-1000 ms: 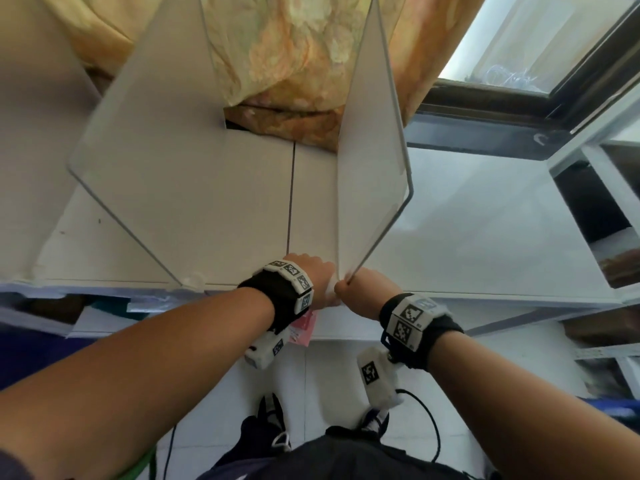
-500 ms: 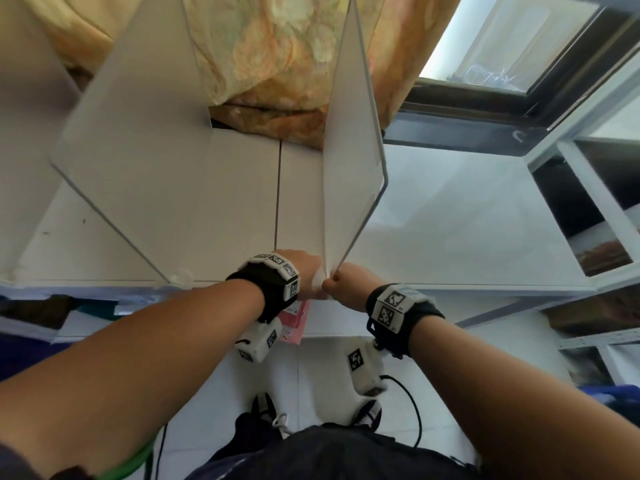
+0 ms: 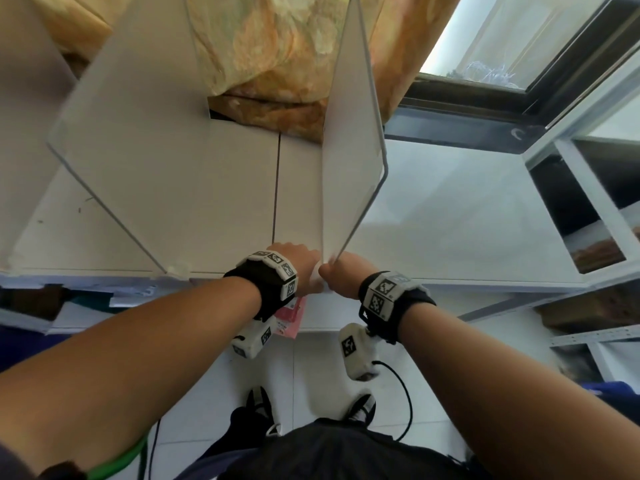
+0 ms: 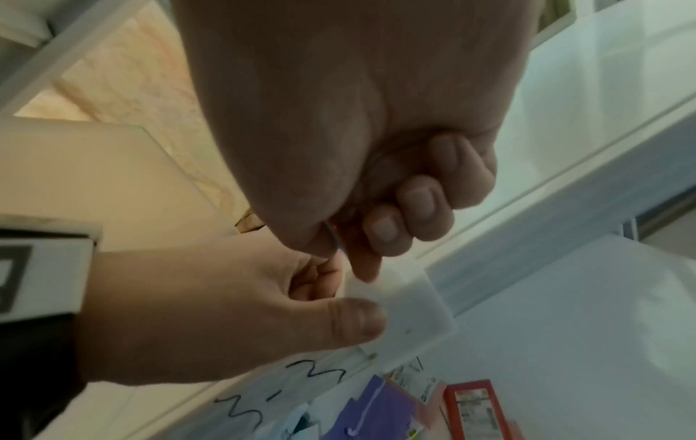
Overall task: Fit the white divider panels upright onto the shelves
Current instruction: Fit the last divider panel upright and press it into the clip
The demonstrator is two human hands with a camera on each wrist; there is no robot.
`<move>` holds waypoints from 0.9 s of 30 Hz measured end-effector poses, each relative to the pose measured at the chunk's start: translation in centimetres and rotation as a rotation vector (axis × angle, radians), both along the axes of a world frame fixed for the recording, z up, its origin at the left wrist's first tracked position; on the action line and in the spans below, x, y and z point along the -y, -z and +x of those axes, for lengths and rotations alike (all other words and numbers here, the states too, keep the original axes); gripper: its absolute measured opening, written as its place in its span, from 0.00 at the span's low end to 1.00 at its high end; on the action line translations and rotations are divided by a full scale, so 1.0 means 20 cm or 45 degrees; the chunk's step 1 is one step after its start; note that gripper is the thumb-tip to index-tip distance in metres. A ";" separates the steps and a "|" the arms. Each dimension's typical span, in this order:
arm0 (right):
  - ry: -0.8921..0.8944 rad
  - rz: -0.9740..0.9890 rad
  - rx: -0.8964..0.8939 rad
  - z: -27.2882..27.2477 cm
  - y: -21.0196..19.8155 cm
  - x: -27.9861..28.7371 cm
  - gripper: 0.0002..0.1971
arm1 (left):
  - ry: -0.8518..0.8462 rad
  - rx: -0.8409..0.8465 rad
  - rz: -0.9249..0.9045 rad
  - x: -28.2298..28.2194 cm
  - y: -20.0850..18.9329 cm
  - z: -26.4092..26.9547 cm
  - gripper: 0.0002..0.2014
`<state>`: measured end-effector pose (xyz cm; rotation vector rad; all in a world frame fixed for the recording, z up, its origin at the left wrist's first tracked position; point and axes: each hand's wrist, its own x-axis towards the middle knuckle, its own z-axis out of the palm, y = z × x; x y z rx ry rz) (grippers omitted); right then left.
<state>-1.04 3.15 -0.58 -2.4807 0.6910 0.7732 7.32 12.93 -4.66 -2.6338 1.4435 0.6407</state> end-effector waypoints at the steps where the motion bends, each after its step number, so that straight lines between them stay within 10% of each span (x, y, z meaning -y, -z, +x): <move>1: -0.005 0.009 0.011 0.00 0.00 0.00 0.15 | 0.000 0.019 -0.002 0.00 0.00 0.00 0.25; 18: -0.041 0.018 -0.039 0.03 -0.02 0.01 0.17 | 0.126 0.134 0.076 0.01 0.04 0.01 0.26; 27: -0.055 0.015 0.140 -0.11 -0.10 0.14 0.03 | 0.097 -0.169 0.022 -0.07 -0.02 0.12 0.23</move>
